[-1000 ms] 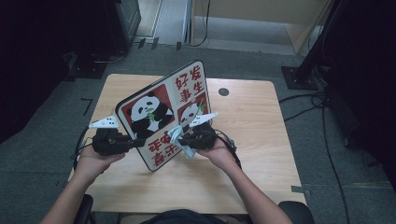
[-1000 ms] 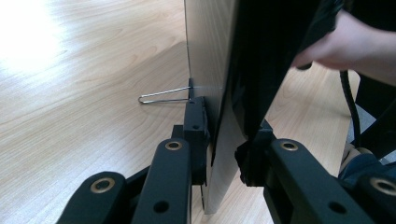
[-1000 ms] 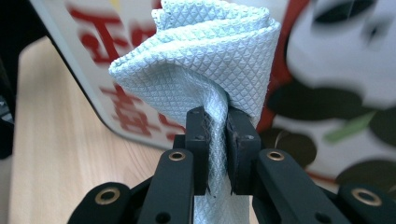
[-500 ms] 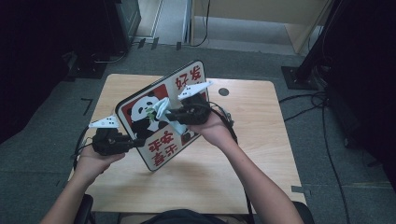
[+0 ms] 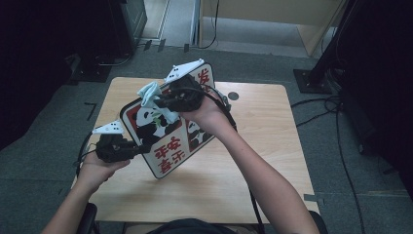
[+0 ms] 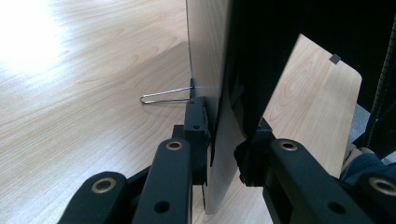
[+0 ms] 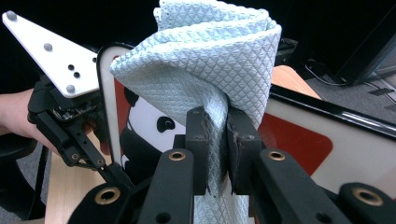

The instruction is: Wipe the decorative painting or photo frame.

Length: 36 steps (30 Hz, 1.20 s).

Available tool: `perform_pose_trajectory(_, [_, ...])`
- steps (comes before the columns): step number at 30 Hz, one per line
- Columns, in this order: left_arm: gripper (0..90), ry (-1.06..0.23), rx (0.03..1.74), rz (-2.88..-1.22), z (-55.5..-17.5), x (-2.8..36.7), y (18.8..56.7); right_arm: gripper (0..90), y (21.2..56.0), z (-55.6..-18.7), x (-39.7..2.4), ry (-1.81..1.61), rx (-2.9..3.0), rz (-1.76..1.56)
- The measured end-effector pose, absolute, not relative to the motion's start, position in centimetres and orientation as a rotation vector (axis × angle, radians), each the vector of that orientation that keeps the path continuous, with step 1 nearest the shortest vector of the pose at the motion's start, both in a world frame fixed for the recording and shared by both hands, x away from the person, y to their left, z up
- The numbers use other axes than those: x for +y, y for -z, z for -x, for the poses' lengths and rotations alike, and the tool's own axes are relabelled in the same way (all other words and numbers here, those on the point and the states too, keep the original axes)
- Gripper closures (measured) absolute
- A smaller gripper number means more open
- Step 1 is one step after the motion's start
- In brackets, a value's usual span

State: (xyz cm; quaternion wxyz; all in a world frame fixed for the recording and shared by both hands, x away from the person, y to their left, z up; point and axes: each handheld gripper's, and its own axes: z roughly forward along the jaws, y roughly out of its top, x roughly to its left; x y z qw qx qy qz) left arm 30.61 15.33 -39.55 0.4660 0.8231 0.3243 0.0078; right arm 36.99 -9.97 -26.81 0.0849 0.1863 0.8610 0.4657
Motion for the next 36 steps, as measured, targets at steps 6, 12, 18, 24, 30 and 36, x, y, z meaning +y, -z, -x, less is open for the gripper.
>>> perform_pose_trajectory(6, [77.1, -0.026, 0.795, -2.022, -30.6, 15.3, 39.5, 80.8, 27.6, -36.9, -10.1, -1.397, 2.570, -0.557])
perform_pose_trajectory(12, [77.1, -0.027, 0.790, -2.028, -30.6, 15.3, 39.5, 80.7, 28.7, -36.7, -10.2, -1.383, 2.585, -0.555])
perform_pose_trajectory(18, [77.1, -0.024, 0.792, -2.026, -30.6, 15.3, 39.5, 80.7, 29.9, -36.6, -10.4, -1.392, 2.591, -0.560])
perform_pose_trajectory(24, [77.0, -0.023, 0.794, -2.025, -30.6, 15.3, 39.5, 80.7, 31.3, -36.3, -10.7, -1.409, 2.602, -0.578])
perform_pose_trajectory(30, [77.1, -0.026, 0.792, -2.029, -30.6, 15.3, 39.5, 80.7, 32.9, -35.9, -10.9, -1.411, 2.611, -0.594])
perform_pose_trajectory(36, [77.0, -0.027, 0.790, -2.027, -30.6, 15.3, 39.5, 80.7, 34.2, -35.7, -11.2, -1.415, 2.627, -0.606])
